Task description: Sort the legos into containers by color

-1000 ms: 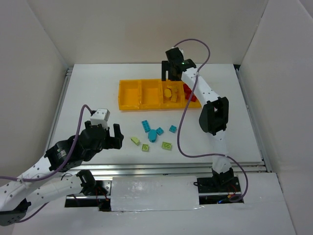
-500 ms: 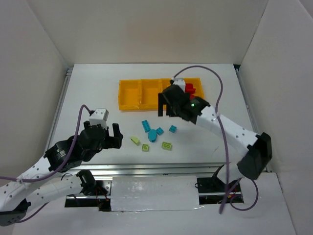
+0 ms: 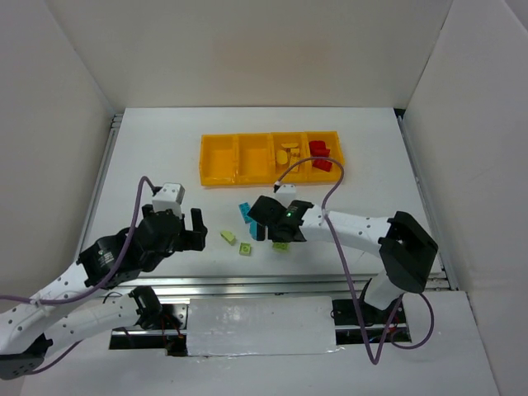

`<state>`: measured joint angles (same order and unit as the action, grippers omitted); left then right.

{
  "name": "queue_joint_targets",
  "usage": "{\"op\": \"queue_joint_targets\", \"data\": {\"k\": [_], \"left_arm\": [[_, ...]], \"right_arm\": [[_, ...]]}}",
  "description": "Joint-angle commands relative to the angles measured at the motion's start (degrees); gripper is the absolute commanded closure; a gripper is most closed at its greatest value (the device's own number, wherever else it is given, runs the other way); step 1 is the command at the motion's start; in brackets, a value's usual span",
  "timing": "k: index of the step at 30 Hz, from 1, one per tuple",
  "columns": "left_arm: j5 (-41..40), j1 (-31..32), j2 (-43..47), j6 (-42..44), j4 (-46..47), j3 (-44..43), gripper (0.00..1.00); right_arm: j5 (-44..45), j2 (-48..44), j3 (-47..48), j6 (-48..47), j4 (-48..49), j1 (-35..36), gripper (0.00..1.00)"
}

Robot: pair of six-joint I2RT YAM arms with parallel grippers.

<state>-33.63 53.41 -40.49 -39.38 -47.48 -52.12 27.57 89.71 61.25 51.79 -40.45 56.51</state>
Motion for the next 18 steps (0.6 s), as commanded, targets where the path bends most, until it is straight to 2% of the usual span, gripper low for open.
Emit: {"op": "queue_joint_targets", "data": {"k": [1, 10, 18], "left_arm": [[-0.9, 0.3, 2.1, -0.7, 1.2, -0.2, 0.00], [-0.2, 0.3, 1.2, -0.1, 1.3, -0.4, 0.01], [0.4, 0.3, 1.3, 0.4, 1.8, -0.2, 0.01]], "right_arm": [[1.1, 2.8, 0.2, 5.2, 2.5, 1.1, 0.06], [3.6, 7.9, -1.7, 11.5, 3.7, 3.9, 0.09], [6.4, 7.6, -2.7, 12.8, 2.6, 4.0, 0.12]]}}
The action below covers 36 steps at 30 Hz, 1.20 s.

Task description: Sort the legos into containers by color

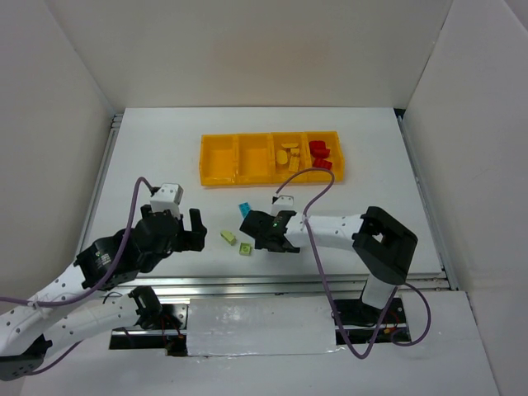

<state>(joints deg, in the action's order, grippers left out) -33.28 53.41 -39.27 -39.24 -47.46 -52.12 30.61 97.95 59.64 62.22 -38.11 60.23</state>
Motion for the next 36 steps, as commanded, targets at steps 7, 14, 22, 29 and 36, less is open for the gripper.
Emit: {"op": "queue_joint_targets", "data": {"k": [7, 14, 22, 29, 36], "left_arm": [[0.4, 0.3, -0.4, 0.6, 1.9, -0.2, 0.00], [0.4, 0.3, -0.3, 0.6, 1.9, -0.2, 0.00], [0.1, 0.3, -0.5, 0.4, 1.8, -0.3, 0.00], [-0.5, 0.3, 0.0, 0.0, 1.5, -0.3, 0.00], [-0.6, 0.5, -0.4, 0.0, 1.5, -0.3, 0.01]], "right_arm": [[4.5, 0.9, -2.0, 3.7, 0.8, 0.0, 0.21], [4.2, -0.3, -2.7, 2.0, 2.8, 0.1, 0.98], [4.6, -10.1, 3.8, -10.9, 5.1, -2.2, 1.00], [-3.6, 3.5, 26.0, -28.8, 6.1, -15.8, 1.00], [-3.7, 25.9, 61.8, -38.4, -0.4, -20.1, 1.00]]}}
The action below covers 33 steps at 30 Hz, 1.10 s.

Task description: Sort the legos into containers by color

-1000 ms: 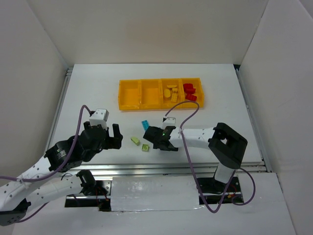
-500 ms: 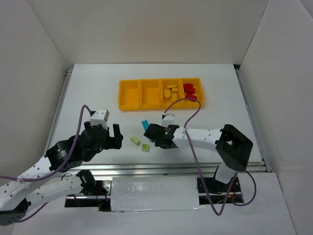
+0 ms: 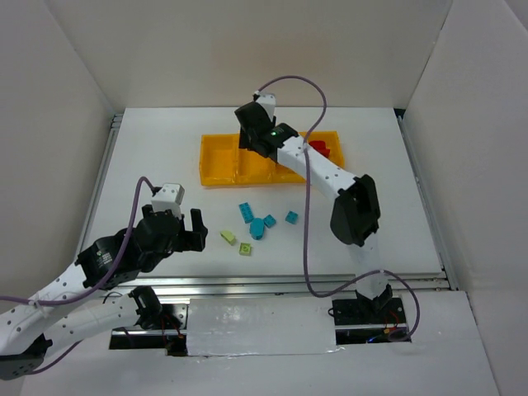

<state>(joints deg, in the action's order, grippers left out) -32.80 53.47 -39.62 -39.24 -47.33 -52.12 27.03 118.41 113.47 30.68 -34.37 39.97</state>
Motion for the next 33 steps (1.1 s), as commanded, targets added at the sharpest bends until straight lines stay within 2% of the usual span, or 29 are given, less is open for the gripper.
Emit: {"op": "queue_joint_targets", "data": {"k": [1, 2, 5, 8, 11, 12, 13, 14, 16, 18, 19, 20, 23, 24, 25, 27, 28, 30, 33], "left_arm": [[-1.0, 0.4, -0.2, 0.0, 1.3, -0.3, 0.00], [-1.0, 0.4, -0.2, 0.0, 1.3, -0.4, 0.01], [-0.9, 0.5, 0.1, -0.1, 1.3, -0.2, 0.00], [-0.8, 0.6, 0.8, 0.0, 1.5, -0.1, 0.00], [-0.5, 0.7, 1.0, 0.3, 1.8, -0.1, 0.00], [-0.4, 0.7, 1.0, 0.4, 1.8, 0.0, 0.01], [-0.4, 0.7, 0.9, 0.4, 1.8, 0.0, 0.00], [-0.5, 0.7, 0.9, 0.4, 1.8, 0.0, 0.01], [-0.9, 0.7, 0.4, 0.0, 1.5, -0.2, 0.00], [-1.6, 0.6, 0.2, -0.8, 0.9, -0.4, 0.00], [-1.9, 0.6, -0.2, -1.1, 0.7, -0.5, 0.00], [-2.4, 0.6, -0.4, -1.5, 0.6, -0.7, 0.01], [-2.1, 0.5, -2.1, -8.0, -0.7, -0.7, 0.00], [-1.5, 0.6, -3.4, -10.8, 0.9, 0.4, 0.00], [-1.0, 0.6, -4.4, -12.4, 1.6, 1.0, 0.01], [-0.8, 0.6, -7.0, -17.6, 2.8, 1.9, 0.01], [-0.6, 0.5, -10.2, -19.0, 3.9, 2.0, 0.00], [-0.8, 0.6, -15.1, -23.9, 5.2, 1.8, 0.00], [-1.2, 0.5, -21.0, -30.9, 7.3, 0.4, 0.00]], "right_arm": [[0.2, 8.6, 10.5, -7.3, -4.9, 0.0, 0.99], [1.4, 10.0, 15.2, -7.6, -5.4, -0.4, 0.99], [3.3, 13.2, 19.1, -8.7, -4.7, -1.0, 0.93], [4.3, 13.6, 17.2, -9.2, -1.9, -1.7, 0.59], [3.8, 14.3, 17.6, -9.4, -2.4, -2.5, 0.39], [3.7, 14.2, 17.7, -9.7, -2.5, -2.5, 0.23], [3.3, 13.3, 17.5, -9.8, -2.7, -2.5, 0.17], [2.6, 12.6, 16.5, -10.3, -2.6, -2.4, 0.01], [1.8, 9.0, 15.1, -10.1, -2.9, -1.7, 0.00], [2.0, 5.3, 10.6, -9.7, -3.1, -0.7, 0.00], [2.8, 0.5, 8.4, -9.3, -2.0, 0.0, 0.00], [2.7, -2.1, 3.0, -9.0, -1.4, 1.1, 0.00], [4.5, -13.7, -7.4, -4.3, -3.1, 3.2, 0.00], [4.5, -20.5, -11.0, -3.4, -3.2, 3.7, 0.00], [4.8, -24.3, -18.6, -1.0, -3.0, 4.4, 0.00], [4.5, -31.9, -26.7, 0.8, -1.3, 6.7, 0.00], [3.1, -38.8, -34.1, 2.0, 0.8, 7.4, 0.00], [1.3, -46.9, -39.7, 3.7, 1.0, 8.8, 0.00], [-0.3, -53.3, -47.5, 6.7, -1.4, 10.0, 0.00]]}}
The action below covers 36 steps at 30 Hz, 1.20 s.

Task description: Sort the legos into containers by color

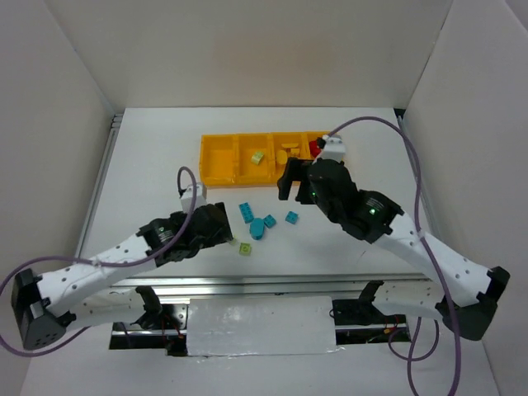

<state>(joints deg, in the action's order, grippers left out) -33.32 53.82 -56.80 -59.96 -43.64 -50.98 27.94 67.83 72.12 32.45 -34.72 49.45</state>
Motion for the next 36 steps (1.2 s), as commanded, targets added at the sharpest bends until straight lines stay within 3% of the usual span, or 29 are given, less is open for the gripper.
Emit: {"op": "queue_joint_targets", "data": {"k": [1, 7, 14, 20, 24, 26, 28, 32, 35, 36], "left_arm": [[-1.0, 0.1, -5.2, -11.7, 3.8, -1.1, 0.00], [-5.1, -0.2, -15.0, -27.2, 1.9, -2.9, 0.04], [-3.5, -2.1, -30.0, -29.4, 1.1, -8.6, 0.07], [-2.5, -4.7, -35.2, -29.8, 3.1, -8.3, 0.13], [-0.4, -6.2, -36.4, -28.3, 7.1, -5.8, 0.33], [0.6, -6.6, -37.4, -27.8, 8.3, -5.0, 0.33], [1.5, -7.0, -38.1, -27.2, 9.5, -4.6, 0.43], [2.7, -7.2, -38.4, -26.1, 11.7, -3.6, 0.43], [2.9, -7.5, -38.6, -25.6, 12.2, -3.0, 0.72], [2.9, -7.6, -38.3, -25.8, 11.8, -2.9, 0.88]], "right_arm": [[-1.1, -3.9, -7.5, 5.3, -1.3, 0.9, 0.00], [-1.9, -8.0, -12.7, 6.9, -3.2, 3.0, 0.00], [-3.4, -9.0, -15.6, 5.9, -1.1, 3.2, 0.01], [-4.7, -10.1, -18.7, 5.6, 0.1, 3.5, 0.00], [-4.1, -10.9, -19.7, 5.4, 0.0, 3.7, 0.00], [-3.8, -11.1, -19.6, 5.2, -0.4, 3.7, 0.00], [-3.3, -11.5, -19.5, 5.1, -0.9, 3.6, 0.00], [-2.5, -12.2, -19.3, 4.8, -1.3, 3.6, 0.00], [-2.4, -13.2, -19.7, 4.8, -1.5, 3.7, 0.00], [-2.1, -13.3, -19.8, 4.9, -1.6, 3.7, 0.00]]}}
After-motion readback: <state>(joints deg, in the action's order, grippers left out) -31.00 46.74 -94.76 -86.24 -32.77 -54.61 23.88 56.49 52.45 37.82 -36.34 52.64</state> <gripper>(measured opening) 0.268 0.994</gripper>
